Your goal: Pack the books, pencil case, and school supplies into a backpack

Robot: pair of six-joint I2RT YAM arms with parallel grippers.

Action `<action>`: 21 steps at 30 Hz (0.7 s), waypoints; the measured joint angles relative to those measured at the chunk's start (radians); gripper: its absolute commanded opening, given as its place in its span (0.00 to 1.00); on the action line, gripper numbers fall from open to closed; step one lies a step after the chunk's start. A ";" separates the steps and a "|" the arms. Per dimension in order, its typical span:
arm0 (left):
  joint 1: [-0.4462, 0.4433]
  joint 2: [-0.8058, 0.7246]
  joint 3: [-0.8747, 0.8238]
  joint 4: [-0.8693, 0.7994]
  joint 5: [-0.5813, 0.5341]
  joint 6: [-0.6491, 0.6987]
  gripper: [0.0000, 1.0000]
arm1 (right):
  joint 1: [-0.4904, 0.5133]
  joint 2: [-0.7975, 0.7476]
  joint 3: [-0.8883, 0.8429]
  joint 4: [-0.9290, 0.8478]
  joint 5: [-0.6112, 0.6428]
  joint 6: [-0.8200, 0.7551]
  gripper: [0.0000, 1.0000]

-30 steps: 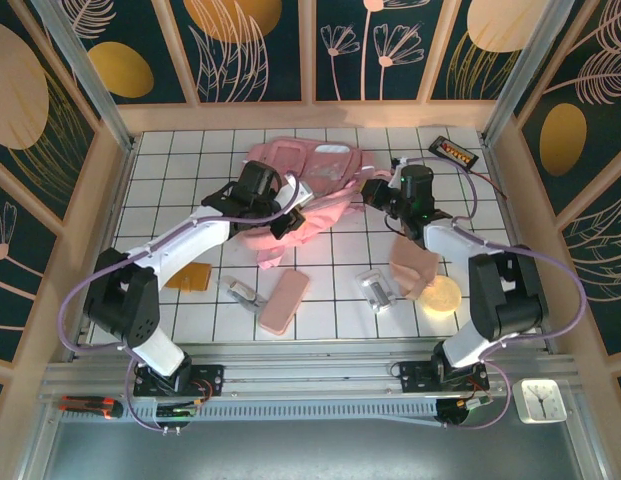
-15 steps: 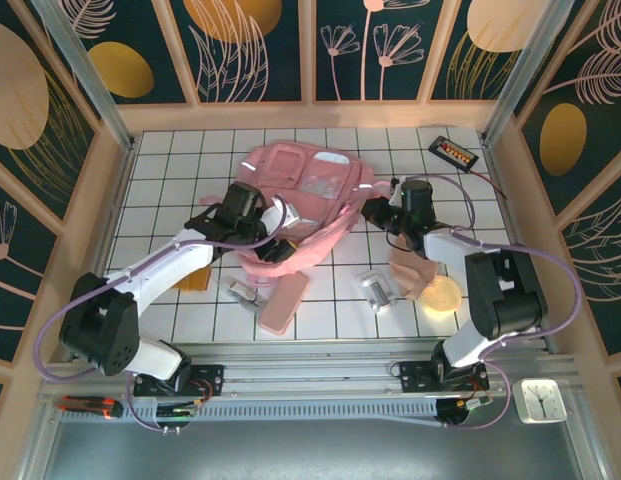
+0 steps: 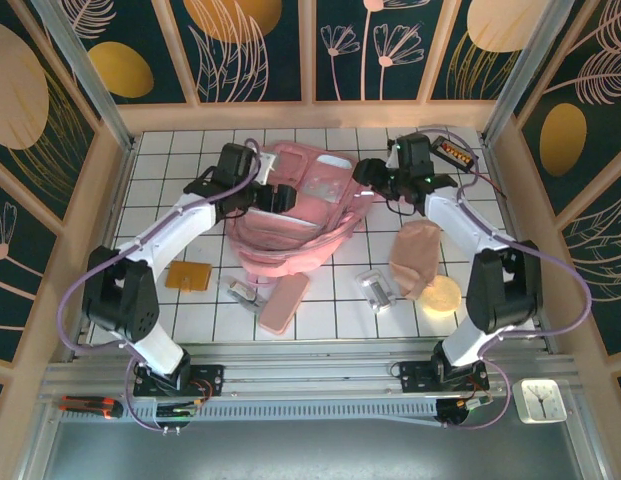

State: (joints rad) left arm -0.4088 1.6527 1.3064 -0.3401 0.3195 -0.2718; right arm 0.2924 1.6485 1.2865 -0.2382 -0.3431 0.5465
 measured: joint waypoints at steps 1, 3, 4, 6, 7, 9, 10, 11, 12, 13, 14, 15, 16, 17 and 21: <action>0.015 0.000 -0.010 -0.005 0.023 -0.084 0.74 | 0.005 0.021 0.018 -0.012 -0.003 -0.005 0.57; 0.037 -0.016 -0.058 0.027 0.070 -0.246 0.73 | 0.018 0.056 0.036 -0.024 -0.008 -0.011 0.57; 0.045 -0.029 -0.097 0.061 0.098 -0.333 0.73 | 0.025 0.069 0.037 -0.029 -0.013 -0.014 0.57; 0.053 -0.053 -0.185 0.150 0.148 -0.496 0.72 | 0.037 0.088 0.037 -0.037 -0.024 -0.014 0.57; 0.056 -0.061 -0.233 0.204 0.172 -0.575 0.73 | 0.043 0.096 0.037 -0.040 -0.026 -0.014 0.57; 0.058 -0.065 -0.314 0.301 0.207 -0.709 0.73 | 0.051 0.107 0.037 -0.041 -0.030 -0.014 0.57; 0.057 -0.064 -0.352 0.346 0.222 -0.769 0.73 | 0.056 0.109 0.036 -0.041 -0.032 -0.013 0.57; 0.057 -0.064 -0.389 0.389 0.231 -0.826 0.73 | 0.059 0.110 0.034 -0.040 -0.033 -0.013 0.57; 0.057 -0.064 -0.413 0.419 0.237 -0.864 0.73 | 0.062 0.110 0.030 -0.036 -0.033 -0.013 0.57; 0.058 -0.064 -0.432 0.449 0.243 -0.902 0.73 | 0.064 0.110 0.022 -0.029 -0.033 -0.012 0.57; 0.060 -0.064 -0.446 0.478 0.249 -0.937 0.72 | 0.066 0.110 0.010 -0.023 -0.034 -0.010 0.57; 0.060 -0.063 -0.452 0.502 0.252 -0.963 0.73 | 0.068 0.110 -0.005 -0.018 -0.034 -0.006 0.57; 0.061 -0.058 -0.457 0.533 0.257 -0.992 0.73 | 0.070 0.110 -0.021 -0.014 -0.034 -0.004 0.57; 0.061 -0.049 -0.457 0.560 0.261 -1.017 0.72 | 0.072 0.110 -0.038 -0.010 -0.034 0.002 0.57; 0.061 0.007 -0.457 0.637 0.281 -1.085 0.73 | 0.084 0.110 -0.079 -0.003 -0.040 0.017 0.57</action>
State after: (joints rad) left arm -0.3477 1.6596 0.8490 0.2970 0.6006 -1.3563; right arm 0.3763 1.7588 1.2079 -0.2409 -0.3832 0.5636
